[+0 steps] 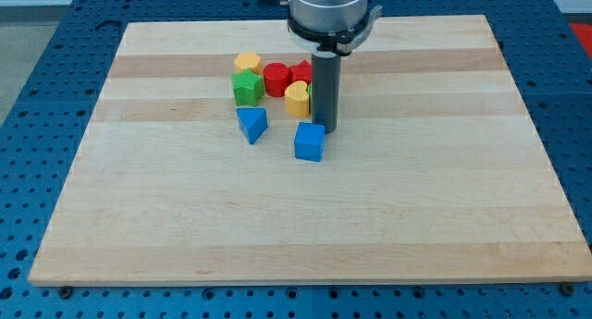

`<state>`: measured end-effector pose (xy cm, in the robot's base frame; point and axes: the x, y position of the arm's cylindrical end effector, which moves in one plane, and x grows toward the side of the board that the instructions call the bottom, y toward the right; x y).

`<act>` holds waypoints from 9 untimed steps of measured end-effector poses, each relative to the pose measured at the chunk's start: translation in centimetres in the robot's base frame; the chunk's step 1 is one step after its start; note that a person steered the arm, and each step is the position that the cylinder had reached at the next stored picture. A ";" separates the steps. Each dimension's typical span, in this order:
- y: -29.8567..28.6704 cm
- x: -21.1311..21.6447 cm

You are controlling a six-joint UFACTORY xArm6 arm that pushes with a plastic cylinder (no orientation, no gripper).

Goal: Move the blue cube closer to the blue triangle

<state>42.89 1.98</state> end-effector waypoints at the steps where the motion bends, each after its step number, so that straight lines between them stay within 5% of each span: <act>1: 0.0 1.2; 4: 3.7 1.8; 6: 3.5 5.9; 9: -1.5 0.0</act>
<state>42.91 0.44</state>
